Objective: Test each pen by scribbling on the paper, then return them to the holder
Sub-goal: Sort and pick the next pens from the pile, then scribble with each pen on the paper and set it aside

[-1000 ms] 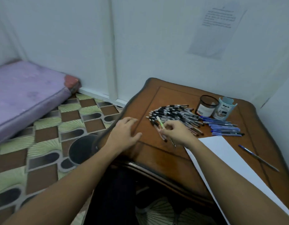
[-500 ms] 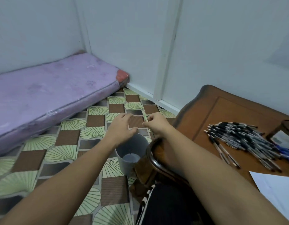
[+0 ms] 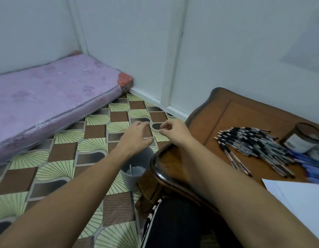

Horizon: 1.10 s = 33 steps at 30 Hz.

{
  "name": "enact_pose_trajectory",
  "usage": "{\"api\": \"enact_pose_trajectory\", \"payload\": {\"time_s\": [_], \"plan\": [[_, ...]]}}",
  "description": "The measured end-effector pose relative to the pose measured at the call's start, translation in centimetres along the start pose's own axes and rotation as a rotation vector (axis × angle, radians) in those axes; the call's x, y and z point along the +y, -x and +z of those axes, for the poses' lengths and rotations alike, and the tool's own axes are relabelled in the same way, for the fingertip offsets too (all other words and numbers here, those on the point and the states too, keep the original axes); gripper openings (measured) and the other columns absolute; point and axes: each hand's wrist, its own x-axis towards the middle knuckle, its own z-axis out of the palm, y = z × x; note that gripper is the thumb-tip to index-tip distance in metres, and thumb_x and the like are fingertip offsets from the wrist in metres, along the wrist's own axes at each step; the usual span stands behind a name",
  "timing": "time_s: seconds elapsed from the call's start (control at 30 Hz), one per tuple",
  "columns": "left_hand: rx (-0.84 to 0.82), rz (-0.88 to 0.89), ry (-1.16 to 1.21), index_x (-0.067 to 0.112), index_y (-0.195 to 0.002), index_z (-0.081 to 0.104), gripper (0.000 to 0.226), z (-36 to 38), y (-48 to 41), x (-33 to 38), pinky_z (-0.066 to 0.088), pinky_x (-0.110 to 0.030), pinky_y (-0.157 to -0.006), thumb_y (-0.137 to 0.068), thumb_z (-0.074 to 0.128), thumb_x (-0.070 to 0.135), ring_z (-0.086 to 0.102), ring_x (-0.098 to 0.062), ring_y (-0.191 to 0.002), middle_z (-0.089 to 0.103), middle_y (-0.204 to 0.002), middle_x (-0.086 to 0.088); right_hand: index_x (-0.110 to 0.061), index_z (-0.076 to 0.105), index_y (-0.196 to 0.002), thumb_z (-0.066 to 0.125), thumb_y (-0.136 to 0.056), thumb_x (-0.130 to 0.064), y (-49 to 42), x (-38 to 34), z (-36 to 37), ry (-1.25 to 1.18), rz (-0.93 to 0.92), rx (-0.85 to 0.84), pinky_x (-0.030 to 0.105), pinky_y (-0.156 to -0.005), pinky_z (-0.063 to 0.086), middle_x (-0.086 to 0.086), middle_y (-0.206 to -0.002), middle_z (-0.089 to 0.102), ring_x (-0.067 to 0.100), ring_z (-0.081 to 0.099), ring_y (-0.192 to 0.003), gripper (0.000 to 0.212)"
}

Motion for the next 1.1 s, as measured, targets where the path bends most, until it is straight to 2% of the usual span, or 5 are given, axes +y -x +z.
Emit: {"api": "enact_pose_trajectory", "payload": {"time_s": [0.27, 0.6, 0.83, 1.0, 1.1], "plan": [[-0.015, 0.225, 0.047, 0.016, -0.143, 0.046, 0.060, 4.4, -0.6, 11.3, 0.035, -0.034, -0.108, -0.089, 0.064, 0.035, 0.046, -0.021, -0.129, 0.047, -0.142, -0.006, -0.018, 0.073, -0.097, 0.069, -0.090, -0.021, 7.6, 7.1, -10.3, -0.007, 0.043, 0.259, 0.020, -0.067, 0.041, -0.006, -0.085, 0.067, 0.008, 0.060, -0.081, 0.009], [-0.247, 0.523, 0.145, 0.018, -0.142, 0.049, 0.057, 15.4, 3.1, 24.8, 0.041, -0.027, -0.102, -0.089, 0.065, 0.032, 0.054, -0.016, -0.118, 0.046, -0.141, 0.000, -0.010, 0.071, -0.104, 0.058, -0.096, -0.007, 20.5, 21.9, -21.8, 0.089, 0.415, 0.477, 0.013, -0.066, 0.039, 0.000, -0.098, 0.066, 0.014, 0.058, -0.091, 0.016], [-0.376, 0.643, 0.070, 0.021, -0.144, 0.046, 0.060, 20.2, 5.3, 26.4, 0.030, -0.032, -0.113, -0.091, 0.060, 0.046, 0.035, -0.014, -0.135, 0.043, -0.146, 0.004, -0.008, 0.071, -0.120, 0.054, -0.088, 0.005, 22.5, 29.6, -24.9, 0.225, 0.578, 0.503, 0.034, -0.104, 0.043, 0.013, -0.123, 0.069, 0.030, 0.058, -0.123, 0.038], [-0.351, 0.717, -0.022, 0.017, -0.142, 0.049, 0.075, 22.0, 6.1, 25.3, 0.012, -0.037, -0.119, -0.085, 0.036, 0.064, 0.034, -0.013, -0.136, 0.044, -0.145, 0.003, -0.018, 0.077, -0.102, 0.068, -0.085, -0.012, 21.9, 30.0, -25.0, 0.305, 0.528, 0.509, 0.039, -0.097, 0.044, 0.010, -0.111, 0.069, 0.032, 0.055, -0.117, 0.020], [-0.351, 0.718, 0.008, 0.016, -0.142, 0.049, 0.073, 22.2, 6.0, 25.1, 0.007, -0.034, -0.119, -0.086, 0.039, 0.061, 0.034, -0.012, -0.136, 0.044, -0.145, 0.003, -0.021, 0.073, -0.106, 0.064, -0.091, -0.022, 21.8, 29.2, -24.9, 0.462, 0.508, 0.453, 0.036, -0.092, 0.036, 0.007, -0.112, 0.060, 0.027, 0.048, -0.116, 0.018]]}}
